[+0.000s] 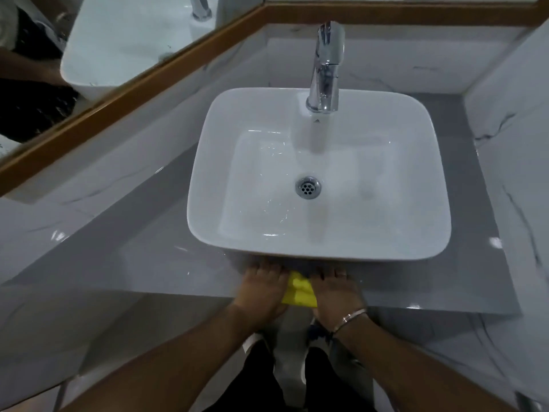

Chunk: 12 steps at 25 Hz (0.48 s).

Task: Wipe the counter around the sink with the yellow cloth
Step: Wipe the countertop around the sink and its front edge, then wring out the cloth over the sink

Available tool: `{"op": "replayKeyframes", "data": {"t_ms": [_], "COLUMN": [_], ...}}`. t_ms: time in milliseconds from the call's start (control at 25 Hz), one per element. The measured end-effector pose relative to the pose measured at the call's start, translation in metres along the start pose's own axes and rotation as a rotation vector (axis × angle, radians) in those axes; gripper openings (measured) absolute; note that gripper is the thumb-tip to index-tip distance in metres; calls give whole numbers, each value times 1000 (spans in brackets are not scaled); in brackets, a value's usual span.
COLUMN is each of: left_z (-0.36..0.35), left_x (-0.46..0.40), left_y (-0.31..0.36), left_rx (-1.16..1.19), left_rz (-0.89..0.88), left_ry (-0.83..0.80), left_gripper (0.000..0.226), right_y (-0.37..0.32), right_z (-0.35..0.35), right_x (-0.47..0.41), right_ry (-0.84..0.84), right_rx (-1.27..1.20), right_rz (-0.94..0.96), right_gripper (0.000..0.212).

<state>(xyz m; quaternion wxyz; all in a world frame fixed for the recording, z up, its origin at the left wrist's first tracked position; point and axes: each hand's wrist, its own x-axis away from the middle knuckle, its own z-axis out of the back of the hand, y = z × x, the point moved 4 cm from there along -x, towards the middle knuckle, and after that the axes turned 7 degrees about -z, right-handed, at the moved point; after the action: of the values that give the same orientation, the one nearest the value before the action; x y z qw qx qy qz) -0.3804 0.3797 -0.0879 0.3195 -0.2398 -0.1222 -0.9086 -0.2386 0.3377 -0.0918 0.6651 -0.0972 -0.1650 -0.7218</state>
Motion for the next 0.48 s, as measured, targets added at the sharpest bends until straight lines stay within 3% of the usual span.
{"op": "replayKeyframes", "data": {"t_ms": [80,160,280,360,480], "left_z": [17,44,108,149,184], "left_x": [11,37,62,63,42], "left_y": [4,-2,-30,-49,-71], "left_rx": [25,-3,27,29,72], "left_rz": [-144,-263,-398,-457,-456], "left_ry": [24,142,467,590,608], "left_gripper": [37,34,33,44,88], "right_y": [-11,-16,-2,7,18], "right_z": [9,29,101,152,204], "right_x": [10,24,27,12,-17], "right_ry": [-82,-187,-418,-592,-834], "right_rx": [4,-137,-683,-885,-1156], "right_rz": [97,141,47,48,-57], "right_gripper": [40,38,43,23,11]}}
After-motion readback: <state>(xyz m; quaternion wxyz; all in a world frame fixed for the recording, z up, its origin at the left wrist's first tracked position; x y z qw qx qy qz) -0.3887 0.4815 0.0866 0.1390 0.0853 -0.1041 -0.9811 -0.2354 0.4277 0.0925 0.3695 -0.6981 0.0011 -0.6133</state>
